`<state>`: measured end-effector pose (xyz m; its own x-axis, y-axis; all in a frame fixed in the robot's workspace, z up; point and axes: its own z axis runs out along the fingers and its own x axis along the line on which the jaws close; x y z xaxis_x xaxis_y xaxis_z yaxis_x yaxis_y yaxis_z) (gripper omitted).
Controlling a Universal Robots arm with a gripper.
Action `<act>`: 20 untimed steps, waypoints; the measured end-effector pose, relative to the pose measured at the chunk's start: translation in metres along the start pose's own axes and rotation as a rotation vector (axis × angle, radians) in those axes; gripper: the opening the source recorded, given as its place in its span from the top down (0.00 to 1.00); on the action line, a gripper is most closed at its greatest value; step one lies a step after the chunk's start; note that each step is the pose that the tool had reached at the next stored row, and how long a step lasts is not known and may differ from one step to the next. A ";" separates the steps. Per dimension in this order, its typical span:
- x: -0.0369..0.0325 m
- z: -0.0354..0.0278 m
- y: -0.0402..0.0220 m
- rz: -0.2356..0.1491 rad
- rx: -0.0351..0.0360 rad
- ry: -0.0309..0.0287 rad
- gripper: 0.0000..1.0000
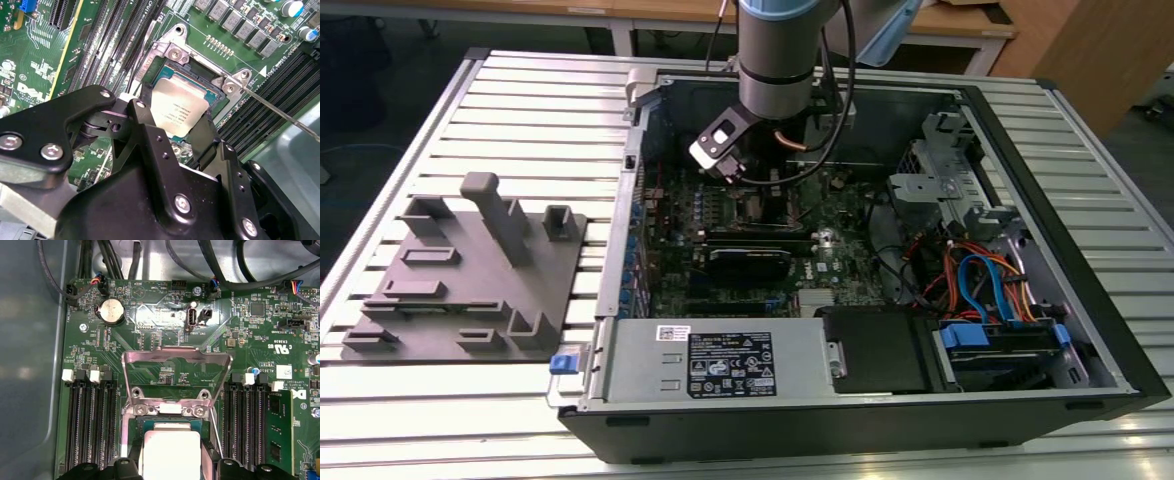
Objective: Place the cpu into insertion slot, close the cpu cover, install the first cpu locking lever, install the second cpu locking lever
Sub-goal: 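Place the cpu into insertion slot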
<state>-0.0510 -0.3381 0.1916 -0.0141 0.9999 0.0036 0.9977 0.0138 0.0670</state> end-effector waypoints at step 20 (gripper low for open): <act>-0.0003 -0.0003 -0.0007 0.010 0.0003 0.0111 0.46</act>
<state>-0.0516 -0.3384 0.1919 -0.0052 0.9999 0.0154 0.9978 0.0041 0.0666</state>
